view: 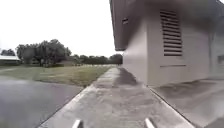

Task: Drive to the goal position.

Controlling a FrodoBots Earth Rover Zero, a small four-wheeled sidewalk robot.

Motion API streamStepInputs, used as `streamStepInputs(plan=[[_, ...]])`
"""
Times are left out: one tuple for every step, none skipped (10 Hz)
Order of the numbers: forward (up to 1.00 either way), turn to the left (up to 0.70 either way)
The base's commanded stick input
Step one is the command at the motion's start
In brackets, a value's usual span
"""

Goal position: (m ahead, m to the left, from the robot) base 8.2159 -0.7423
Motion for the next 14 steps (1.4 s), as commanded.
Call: streamStepInputs(plan=[[0.84, 0.03], [0.84, 0.03], [0.84, 0.03], [0.84, 0.23], [0.84, 0.33], [0.84, 0.26], [0.84, 0.15], [0.84, 0.09], [0.84, 0.03], [0.84, 0.03], [0.84, 0.03], [0.84, 0.03], [0.84, 0.03], [0.84, 0.03]])
